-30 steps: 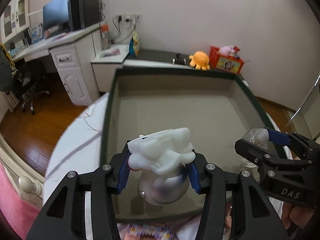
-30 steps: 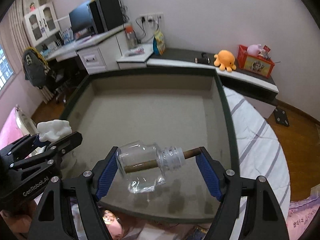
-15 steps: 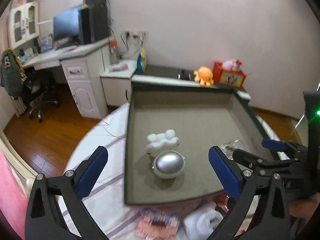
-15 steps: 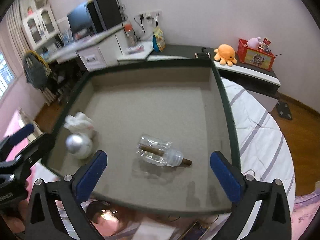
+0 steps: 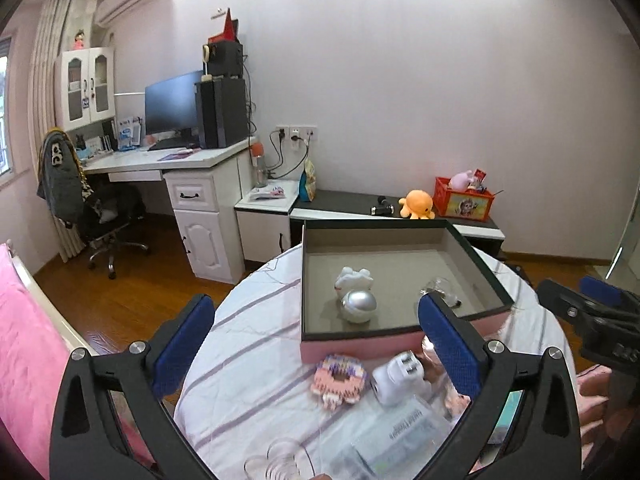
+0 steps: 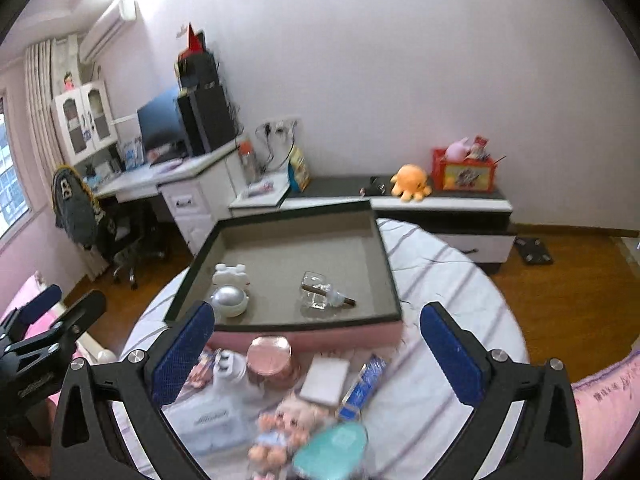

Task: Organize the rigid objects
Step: 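Withdraw both tools from the tray box back over the table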

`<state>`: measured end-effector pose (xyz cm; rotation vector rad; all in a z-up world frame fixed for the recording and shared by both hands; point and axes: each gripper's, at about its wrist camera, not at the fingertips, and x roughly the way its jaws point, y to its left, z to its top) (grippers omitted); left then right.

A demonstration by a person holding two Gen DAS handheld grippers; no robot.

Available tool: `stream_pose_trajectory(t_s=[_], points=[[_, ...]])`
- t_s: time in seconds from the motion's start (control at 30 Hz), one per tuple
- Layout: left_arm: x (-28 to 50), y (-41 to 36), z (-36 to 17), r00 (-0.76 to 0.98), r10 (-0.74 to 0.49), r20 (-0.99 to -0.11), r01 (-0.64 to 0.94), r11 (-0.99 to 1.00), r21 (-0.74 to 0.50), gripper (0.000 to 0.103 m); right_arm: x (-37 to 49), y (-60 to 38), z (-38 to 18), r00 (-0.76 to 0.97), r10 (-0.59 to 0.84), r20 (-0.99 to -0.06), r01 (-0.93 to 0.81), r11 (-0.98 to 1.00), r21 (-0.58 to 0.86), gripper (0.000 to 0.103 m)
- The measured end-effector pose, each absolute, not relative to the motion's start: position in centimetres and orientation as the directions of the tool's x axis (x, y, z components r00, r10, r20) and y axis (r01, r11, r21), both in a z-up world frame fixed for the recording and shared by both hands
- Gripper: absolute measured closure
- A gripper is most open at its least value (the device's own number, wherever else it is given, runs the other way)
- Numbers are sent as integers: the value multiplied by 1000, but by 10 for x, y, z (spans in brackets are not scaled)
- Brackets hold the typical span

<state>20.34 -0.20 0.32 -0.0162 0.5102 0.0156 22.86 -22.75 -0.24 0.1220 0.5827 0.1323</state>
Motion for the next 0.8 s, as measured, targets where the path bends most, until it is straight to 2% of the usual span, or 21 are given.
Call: stream_pose_trajectory(t_s=[0.37, 0.8], points=[[127, -12, 2, 884, 31, -467, -35, 999, 0, 0, 126, -230, 12, 883, 75, -464, -29, 994, 105, 0], [84, -10, 13, 898, 30, -440, -34, 999, -1, 0, 91, -226, 10, 887, 69, -456, -28, 995, 95, 0]])
